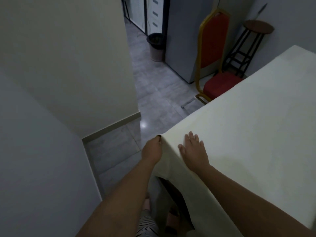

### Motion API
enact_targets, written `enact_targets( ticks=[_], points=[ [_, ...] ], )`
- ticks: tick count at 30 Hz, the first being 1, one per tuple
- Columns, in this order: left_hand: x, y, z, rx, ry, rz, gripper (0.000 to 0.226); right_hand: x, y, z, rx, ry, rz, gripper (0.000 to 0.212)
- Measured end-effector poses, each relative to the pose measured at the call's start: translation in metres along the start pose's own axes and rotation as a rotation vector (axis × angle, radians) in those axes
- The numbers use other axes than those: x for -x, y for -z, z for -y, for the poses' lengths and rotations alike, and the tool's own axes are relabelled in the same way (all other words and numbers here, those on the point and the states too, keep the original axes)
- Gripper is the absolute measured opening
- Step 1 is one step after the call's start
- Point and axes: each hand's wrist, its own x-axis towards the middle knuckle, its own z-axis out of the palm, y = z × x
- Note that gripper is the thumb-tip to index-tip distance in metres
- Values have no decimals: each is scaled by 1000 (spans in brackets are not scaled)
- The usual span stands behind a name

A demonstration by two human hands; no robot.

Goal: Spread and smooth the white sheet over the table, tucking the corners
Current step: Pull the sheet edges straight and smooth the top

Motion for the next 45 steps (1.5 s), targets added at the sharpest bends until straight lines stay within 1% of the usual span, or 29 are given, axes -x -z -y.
enact_targets(
  ticks=[3,7,11,17,22,25,26,28,29,32,34,36,38,40,41,43,45],
  points=[
    [-10,-3,0,8,18,-31,27,1,-6,6,6,-53,-52,58],
    [-15,-5,9,78,45,-15,30,-1,-10,20,-33,-144,-112,56],
    [-19,1,24,104,-23,-66,18,4,-15,28,-101,-218,-185,54],
    [-18,14,42,17,-196,-38,24,15,-20,49,-64,-258,-171,60],
    [-28,19,52,-78,-339,50,19,5,-20,59,63,-265,-142,63],
    [-36,17,63,-187,-461,13,27,3,-20,64,85,-281,-140,67],
    [-37,18,66,-200,-462,42,31,3,-19,64,87,-285,-132,67],
    [-43,22,75,-194,-453,157,38,0,-18,65,84,-290,-120,66],
    [-47,24,81,-204,-475,175,37,-1,-18,67,82,-291,-120,66],
    [-51,36,86,-286,-625,79,18,-5,-18,71,80,-285,-127,66],
    [-49,40,86,-305,-666,27,19,-7,-18,72,88,-286,-133,66],
    [-47,39,88,-243,-641,-10,16,-9,-18,74,96,-284,-144,68],
    [-42,36,91,-157,-557,-8,9,-8,-19,74,104,-267,-143,70],
    [-32,29,92,-109,-451,47,22,-6,-21,74,108,-252,-136,72],
    [-26,26,90,-75,-402,50,25,-5,-22,74,110,-246,-136,72],
    [-14,21,83,14,-316,16,24,-2,-23,72,109,-228,-136,72],
    [-5,17,78,57,-275,-38,20,1,-23,71,82,-200,-145,73]
  ],
)
